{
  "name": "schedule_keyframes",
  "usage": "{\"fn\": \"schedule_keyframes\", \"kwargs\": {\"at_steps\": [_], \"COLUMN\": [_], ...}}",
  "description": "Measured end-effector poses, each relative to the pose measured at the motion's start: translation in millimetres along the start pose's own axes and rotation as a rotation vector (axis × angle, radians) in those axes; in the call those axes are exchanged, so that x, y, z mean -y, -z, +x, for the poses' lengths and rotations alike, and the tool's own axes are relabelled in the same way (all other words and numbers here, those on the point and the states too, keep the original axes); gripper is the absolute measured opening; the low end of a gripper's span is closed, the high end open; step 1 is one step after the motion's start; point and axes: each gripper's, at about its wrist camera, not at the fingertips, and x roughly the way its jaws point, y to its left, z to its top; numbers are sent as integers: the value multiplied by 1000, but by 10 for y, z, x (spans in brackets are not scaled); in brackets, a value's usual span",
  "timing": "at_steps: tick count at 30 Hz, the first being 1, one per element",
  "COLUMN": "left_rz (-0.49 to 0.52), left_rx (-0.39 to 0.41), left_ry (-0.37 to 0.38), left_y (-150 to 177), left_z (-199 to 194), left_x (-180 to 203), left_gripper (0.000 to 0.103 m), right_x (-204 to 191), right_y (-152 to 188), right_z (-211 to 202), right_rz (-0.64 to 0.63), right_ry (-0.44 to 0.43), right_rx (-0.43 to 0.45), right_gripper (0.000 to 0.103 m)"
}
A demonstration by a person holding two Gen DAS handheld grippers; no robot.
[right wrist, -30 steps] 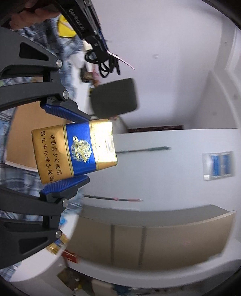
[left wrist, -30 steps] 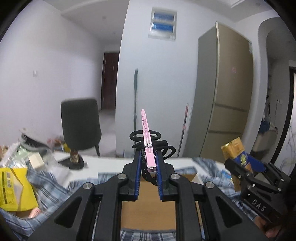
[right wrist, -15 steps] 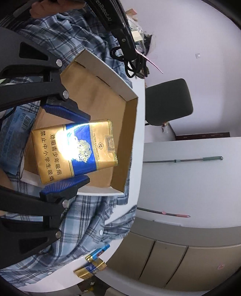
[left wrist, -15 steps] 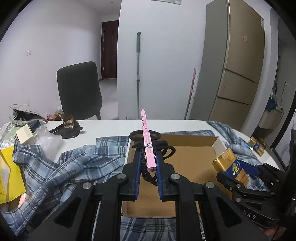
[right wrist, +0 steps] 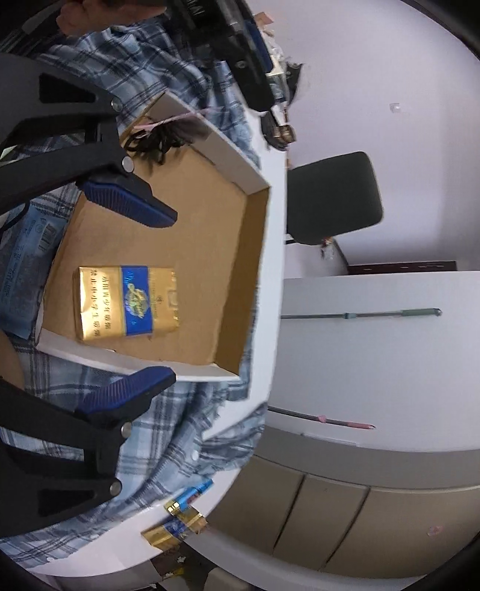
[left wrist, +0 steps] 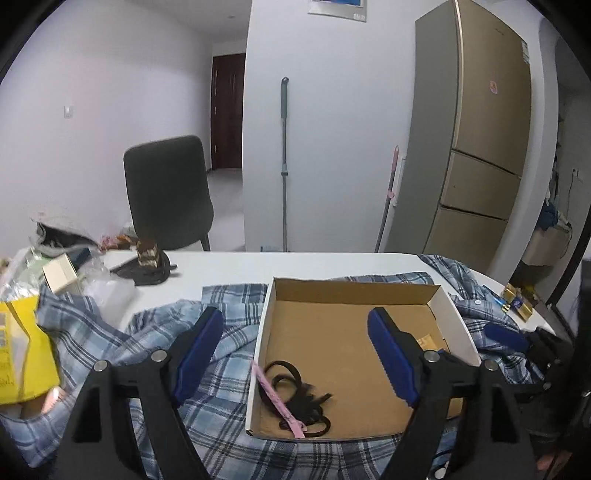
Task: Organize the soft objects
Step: 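Carry both items over the cardboard box and release them inside, then lower the left gripper onto the green cloth pouch and grasp it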
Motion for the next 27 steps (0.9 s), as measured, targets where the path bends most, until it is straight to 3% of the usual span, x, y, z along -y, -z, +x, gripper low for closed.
{"fn": "schedule_keyframes", "kwargs": {"at_steps": [4, 11, 15, 20, 25, 27], "left_rz": [16, 16, 20, 25, 48, 84], "left_rx": [54, 209, 252, 333, 363, 351], "left_ry": [-4, -3, -3, 25, 32, 10], "left_y": [-107, -189, -74, 205, 401, 512], "left_z": [-274, -1108, -1518, -2040, -2155, -2107], "left_x": [70, 123, 127, 179, 211, 259], "left_gripper": [83, 83, 83, 83, 88, 99], "right_x": [-4, 60, 174, 305, 350, 383], "right_y": [-150, -299, -177, 98, 365, 453], "right_z": [-292, -1066, -1522, -1821, -1801, -1733], "right_rz": [-9, 3, 35, 42, 15, 11], "right_ry": [-13, -23, 11, 30, 11, 24], "right_rx": [55, 201, 297, 355, 333, 316], "right_gripper": [77, 77, 77, 77, 77, 77]}}
